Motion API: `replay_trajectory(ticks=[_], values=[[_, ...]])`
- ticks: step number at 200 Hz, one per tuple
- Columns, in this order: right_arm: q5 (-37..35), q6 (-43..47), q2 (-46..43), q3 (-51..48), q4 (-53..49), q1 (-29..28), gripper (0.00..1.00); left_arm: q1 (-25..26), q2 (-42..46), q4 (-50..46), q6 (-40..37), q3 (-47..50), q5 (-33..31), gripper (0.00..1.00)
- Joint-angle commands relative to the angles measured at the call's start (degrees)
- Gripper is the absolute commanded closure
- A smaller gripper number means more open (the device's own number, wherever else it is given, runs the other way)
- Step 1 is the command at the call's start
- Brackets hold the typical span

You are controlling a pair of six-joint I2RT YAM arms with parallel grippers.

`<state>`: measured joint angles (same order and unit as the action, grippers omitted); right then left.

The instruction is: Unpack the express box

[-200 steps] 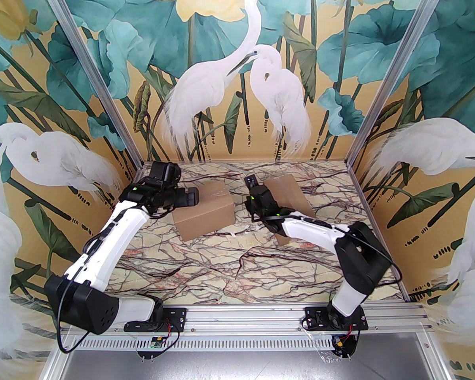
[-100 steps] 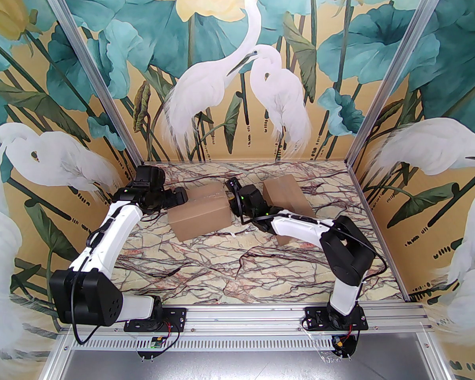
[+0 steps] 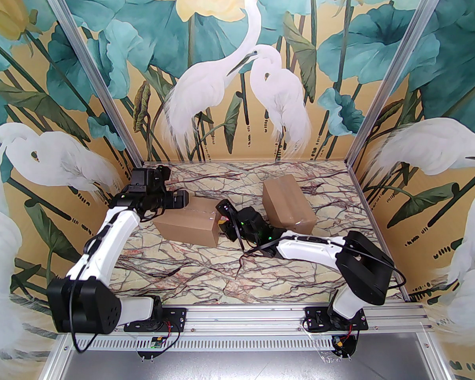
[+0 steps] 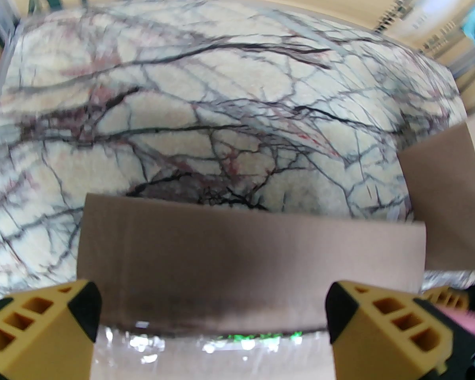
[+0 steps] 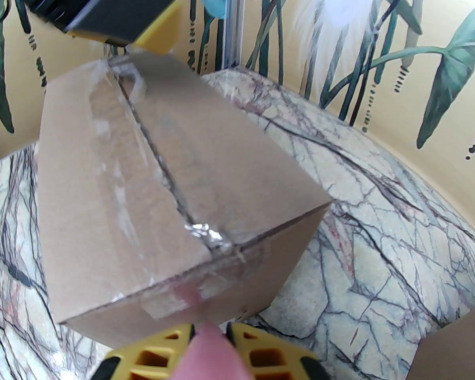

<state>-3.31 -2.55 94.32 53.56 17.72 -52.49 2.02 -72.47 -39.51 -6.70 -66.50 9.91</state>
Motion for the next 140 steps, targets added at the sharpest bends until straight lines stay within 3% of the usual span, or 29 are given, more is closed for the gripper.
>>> replay_trajectory(ticks=[1,34,81,140], values=[[-5.46,-7.23,-2.42,0.36,1.12,2.07,1.0,2.33,5.57,3.51,-12.97,1.58,3.92,0.01],[-5.61,-21.61,-6.47,-2.73,6.33,5.23,1.0,9.64,14.96,5.29,-35.87,11.84,10.41,0.0],[-3.38,-35.44,-7.6,-5.8,18.23,6.95,1.0,10.31,22.47,5.49,-49.83,18.85,18.5,0.0],[0.45,-46.85,-4.09,-5.96,24.38,7.05,1.0,11.27,19.11,6.13,-62.69,19.65,16.18,0.0]])
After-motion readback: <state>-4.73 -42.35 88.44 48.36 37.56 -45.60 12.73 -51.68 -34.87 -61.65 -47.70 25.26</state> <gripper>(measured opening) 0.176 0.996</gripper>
